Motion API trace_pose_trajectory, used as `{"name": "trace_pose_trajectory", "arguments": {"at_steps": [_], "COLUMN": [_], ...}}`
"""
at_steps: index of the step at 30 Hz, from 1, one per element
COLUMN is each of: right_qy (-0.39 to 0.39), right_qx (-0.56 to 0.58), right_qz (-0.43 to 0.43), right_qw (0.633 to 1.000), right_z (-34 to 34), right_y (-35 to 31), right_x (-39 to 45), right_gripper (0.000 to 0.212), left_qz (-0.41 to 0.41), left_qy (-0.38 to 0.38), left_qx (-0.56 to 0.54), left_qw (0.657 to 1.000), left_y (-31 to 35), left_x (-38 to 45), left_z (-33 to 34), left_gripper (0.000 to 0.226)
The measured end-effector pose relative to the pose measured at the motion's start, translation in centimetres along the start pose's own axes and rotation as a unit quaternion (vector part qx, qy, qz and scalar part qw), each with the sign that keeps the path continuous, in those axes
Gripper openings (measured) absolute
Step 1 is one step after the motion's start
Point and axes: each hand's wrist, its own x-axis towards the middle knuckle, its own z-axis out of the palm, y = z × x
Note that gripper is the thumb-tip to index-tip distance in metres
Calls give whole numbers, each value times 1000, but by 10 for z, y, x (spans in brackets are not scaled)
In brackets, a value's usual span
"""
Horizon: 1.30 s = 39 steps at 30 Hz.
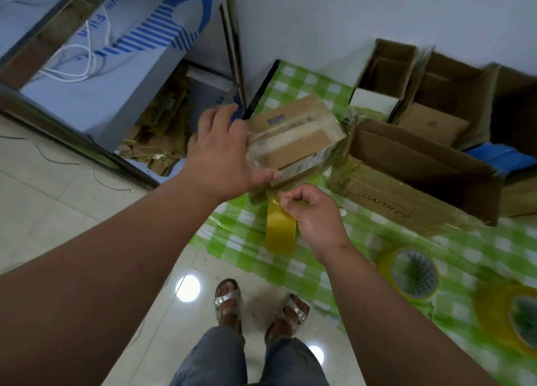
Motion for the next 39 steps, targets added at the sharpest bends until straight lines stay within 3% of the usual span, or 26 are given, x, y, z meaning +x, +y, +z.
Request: {"name": "trace_pose_trajectory", "arguments": {"at_steps": [3, 7, 19, 27, 31, 35, 39], "right_qy": [2, 10, 80, 25, 24, -11, 22], "right_qx": [-4, -2, 46, 30, 74, 18, 48], "right_qz": [-7, -13, -12, 48, 58, 42, 30], "right_qw": [1000, 1000, 996, 998, 995, 999, 998], "right_z": [-5, -12, -48, -61, -54, -36, -40], "right_y": [-5, -9, -16, -14, -8, -6, -5], "right_x": [-2, -6, -29, -50, -65, -73, -79], "right_gripper": [24, 23, 33, 28, 28, 28, 29], "left_qz": [-38, -12, 87, 143, 172, 178, 128], "left_qy": [-84, -105, -194, -261, -239, -138, -18], "left_qx": [-74, -87, -78, -63, 33, 113, 48], "left_qw": [993, 991, 974, 953, 955, 968, 990], "left_y": [-5, -20, -49, -23, -15, -8, 7], "left_x": [7, 13, 15, 18, 18, 12, -4], "left_z": [5, 1, -42, -40, -28, -17, -7], "left_gripper": [110, 127, 120, 109, 102, 92, 59]}}
